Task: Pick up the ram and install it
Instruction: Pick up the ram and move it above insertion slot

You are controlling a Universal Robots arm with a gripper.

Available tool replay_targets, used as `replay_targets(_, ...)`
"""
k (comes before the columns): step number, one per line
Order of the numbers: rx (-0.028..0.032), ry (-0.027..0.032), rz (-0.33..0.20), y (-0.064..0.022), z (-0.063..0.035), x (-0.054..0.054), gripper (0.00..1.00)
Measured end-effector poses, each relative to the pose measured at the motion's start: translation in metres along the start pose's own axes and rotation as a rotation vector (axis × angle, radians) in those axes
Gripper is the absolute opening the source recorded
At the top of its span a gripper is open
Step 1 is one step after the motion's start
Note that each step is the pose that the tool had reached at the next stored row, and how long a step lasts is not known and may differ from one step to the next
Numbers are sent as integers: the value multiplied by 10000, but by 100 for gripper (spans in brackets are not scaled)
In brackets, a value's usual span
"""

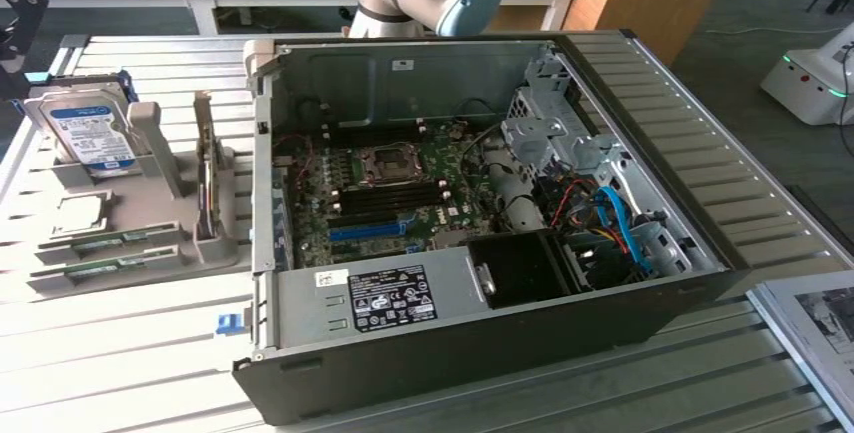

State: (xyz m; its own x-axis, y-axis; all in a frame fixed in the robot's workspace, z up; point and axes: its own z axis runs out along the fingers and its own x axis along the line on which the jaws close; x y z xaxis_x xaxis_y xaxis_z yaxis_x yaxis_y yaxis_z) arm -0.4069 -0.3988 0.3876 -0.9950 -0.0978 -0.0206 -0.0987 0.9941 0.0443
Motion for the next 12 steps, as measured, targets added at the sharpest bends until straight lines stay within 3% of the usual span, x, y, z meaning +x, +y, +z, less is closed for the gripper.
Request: replay_targets(12,-36,78,-1760,0,4,0,10)
